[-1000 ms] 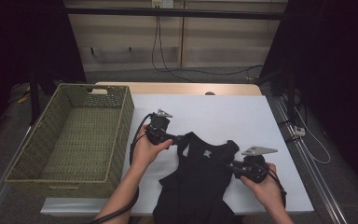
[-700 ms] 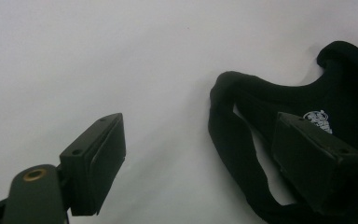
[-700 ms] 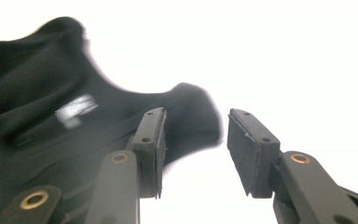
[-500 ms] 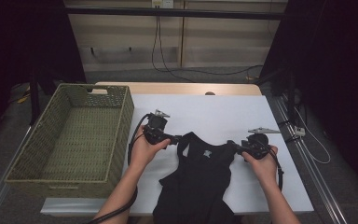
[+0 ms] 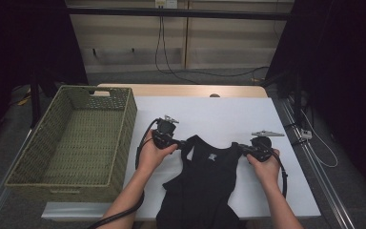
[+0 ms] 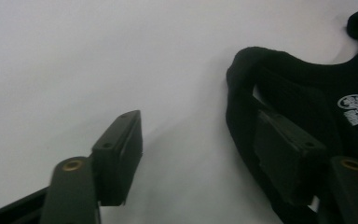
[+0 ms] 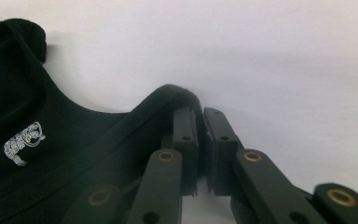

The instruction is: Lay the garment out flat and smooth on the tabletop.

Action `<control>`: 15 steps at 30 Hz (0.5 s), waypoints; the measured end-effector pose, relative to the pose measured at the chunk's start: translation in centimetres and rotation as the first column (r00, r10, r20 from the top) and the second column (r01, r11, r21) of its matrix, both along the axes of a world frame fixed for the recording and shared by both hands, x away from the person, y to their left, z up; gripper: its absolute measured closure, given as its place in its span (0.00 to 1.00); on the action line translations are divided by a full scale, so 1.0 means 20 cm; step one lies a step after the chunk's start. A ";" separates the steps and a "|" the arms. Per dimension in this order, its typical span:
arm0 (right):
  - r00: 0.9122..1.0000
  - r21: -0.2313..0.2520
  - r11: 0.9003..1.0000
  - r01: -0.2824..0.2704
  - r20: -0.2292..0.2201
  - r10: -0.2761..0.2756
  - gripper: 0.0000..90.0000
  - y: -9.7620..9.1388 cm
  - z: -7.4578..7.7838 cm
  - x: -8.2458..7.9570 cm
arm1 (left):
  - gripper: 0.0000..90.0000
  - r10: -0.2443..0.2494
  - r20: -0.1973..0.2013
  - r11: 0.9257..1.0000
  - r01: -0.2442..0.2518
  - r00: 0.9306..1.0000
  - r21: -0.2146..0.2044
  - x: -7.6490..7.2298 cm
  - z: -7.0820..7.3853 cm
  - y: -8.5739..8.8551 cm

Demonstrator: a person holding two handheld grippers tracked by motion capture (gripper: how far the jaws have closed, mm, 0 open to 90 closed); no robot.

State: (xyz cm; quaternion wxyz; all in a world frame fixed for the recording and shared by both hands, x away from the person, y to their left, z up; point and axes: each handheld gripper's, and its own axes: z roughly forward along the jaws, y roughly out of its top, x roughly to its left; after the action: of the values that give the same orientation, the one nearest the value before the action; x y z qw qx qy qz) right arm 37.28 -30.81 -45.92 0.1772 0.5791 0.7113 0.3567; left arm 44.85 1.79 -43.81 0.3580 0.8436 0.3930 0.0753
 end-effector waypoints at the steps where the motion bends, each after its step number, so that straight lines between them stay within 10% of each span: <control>1: 1.000 -0.009 1.000 -0.006 0.003 0.006 0.94 0.00 0.00 0.00 | 0.42 -0.012 -0.014 1.000 0.012 1.000 0.002 0.01 -0.01 -0.01; 15: 1.000 -0.017 1.000 -0.006 0.004 0.006 0.93 0.01 0.00 0.00 | 0.99 -0.068 -0.089 0.996 0.073 0.994 0.058 0.02 0.01 -0.15</control>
State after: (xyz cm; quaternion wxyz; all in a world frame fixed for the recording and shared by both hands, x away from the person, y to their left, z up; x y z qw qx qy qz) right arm 37.29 -30.65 -45.93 0.1824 0.5748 0.7156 0.3525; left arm 45.25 -1.19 -43.60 0.3167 0.8701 0.3757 0.0377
